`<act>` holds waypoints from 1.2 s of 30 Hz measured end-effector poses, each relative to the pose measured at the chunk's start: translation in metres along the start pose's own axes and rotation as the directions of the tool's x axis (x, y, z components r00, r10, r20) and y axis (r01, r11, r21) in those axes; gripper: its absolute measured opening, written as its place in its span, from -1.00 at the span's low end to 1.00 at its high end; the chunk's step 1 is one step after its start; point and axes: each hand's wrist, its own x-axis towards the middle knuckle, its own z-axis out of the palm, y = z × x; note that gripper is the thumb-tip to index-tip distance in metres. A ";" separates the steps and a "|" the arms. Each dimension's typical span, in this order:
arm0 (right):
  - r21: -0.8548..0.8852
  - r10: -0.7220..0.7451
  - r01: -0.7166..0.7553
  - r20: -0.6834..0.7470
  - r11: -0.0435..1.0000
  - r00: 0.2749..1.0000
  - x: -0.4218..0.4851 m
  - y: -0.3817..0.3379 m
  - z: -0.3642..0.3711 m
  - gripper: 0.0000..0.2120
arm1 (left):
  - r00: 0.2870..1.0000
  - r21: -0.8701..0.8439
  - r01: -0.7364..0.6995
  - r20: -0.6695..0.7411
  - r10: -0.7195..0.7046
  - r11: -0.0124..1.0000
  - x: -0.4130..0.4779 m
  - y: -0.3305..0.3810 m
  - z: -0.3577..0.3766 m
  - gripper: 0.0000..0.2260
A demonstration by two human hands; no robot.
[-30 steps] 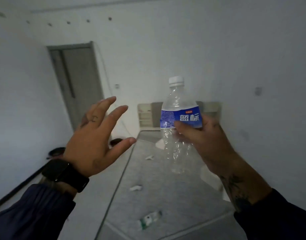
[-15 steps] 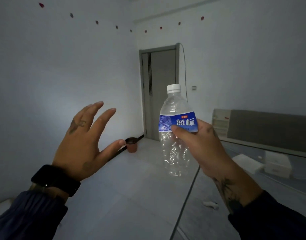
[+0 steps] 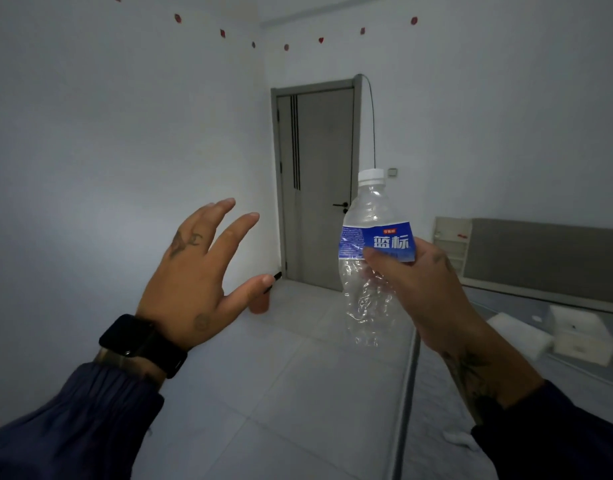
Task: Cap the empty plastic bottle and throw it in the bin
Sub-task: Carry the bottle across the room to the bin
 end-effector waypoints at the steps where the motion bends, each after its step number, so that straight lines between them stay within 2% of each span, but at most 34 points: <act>1: 0.001 -0.004 0.004 -0.004 1.000 1.000 0.012 0.008 0.009 -0.64 | 1.000 -0.005 -0.007 -0.002 0.007 1.000 0.009 -0.011 0.013 -0.33; 7: 0.021 0.010 -0.009 -0.044 1.000 0.999 0.126 0.064 0.069 -0.60 | 1.000 -0.039 -0.011 0.015 0.011 0.999 0.084 -0.102 0.100 -0.32; 11: 0.038 0.010 -0.008 -0.049 0.999 0.999 0.199 0.086 0.105 -0.68 | 0.999 -0.036 -0.022 0.037 0.023 0.999 0.135 -0.162 0.145 -0.32; 15: 0.023 0.020 -0.018 -0.049 1.000 0.999 0.268 0.101 0.143 -0.66 | 0.999 -0.056 -0.016 0.043 0.018 0.998 0.182 -0.217 0.189 -0.32; 25: -0.065 0.043 -0.056 -0.183 0.996 0.982 0.451 0.183 0.216 -0.71 | 0.990 -0.152 -0.136 0.021 0.140 0.979 0.333 -0.336 0.356 -0.30; 30: -0.075 0.059 -0.080 -0.246 0.994 0.968 0.551 0.214 0.245 -0.74 | 0.983 -0.230 -0.170 0.024 0.180 0.958 0.423 -0.387 0.438 -0.29; 36: -0.093 0.052 -0.085 -0.309 0.992 0.950 0.647 0.252 0.248 -0.77 | 0.972 -0.309 -0.224 -0.006 0.233 0.924 0.508 -0.409 0.523 -0.27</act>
